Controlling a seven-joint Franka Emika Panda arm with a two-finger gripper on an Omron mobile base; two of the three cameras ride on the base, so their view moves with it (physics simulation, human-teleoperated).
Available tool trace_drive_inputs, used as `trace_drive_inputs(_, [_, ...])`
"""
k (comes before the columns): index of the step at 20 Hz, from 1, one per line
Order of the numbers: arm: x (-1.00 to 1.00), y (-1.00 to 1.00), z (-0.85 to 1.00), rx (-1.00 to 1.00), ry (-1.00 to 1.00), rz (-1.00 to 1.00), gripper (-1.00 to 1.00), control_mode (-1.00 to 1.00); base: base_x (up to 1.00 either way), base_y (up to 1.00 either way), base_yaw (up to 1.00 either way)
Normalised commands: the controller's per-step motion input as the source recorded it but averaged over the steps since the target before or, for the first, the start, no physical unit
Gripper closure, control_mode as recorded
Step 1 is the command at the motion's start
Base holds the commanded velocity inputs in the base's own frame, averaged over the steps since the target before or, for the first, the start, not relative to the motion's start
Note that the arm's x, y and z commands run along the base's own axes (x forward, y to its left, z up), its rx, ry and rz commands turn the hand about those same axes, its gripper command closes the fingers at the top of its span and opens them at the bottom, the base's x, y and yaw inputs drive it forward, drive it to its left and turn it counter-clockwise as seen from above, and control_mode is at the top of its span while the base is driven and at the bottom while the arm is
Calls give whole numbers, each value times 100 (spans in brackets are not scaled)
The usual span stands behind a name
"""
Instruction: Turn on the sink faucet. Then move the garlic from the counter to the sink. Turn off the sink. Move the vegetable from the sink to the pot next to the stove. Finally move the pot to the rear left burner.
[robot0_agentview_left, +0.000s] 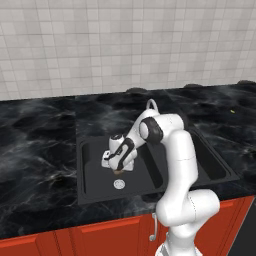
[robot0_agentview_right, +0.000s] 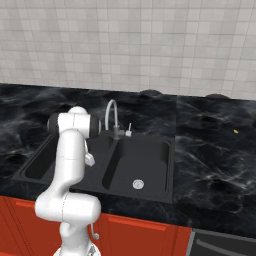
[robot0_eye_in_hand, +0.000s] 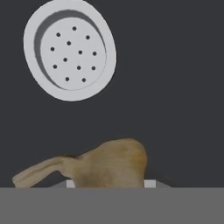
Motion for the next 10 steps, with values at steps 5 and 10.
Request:
trace_drive_inputs(5, [-1,-4,35,2,-3,0,100,-100,0,0,0])
trace_drive_inputs(10, [-4,-7,47,1,-1,0,100,-100,0,0,0])
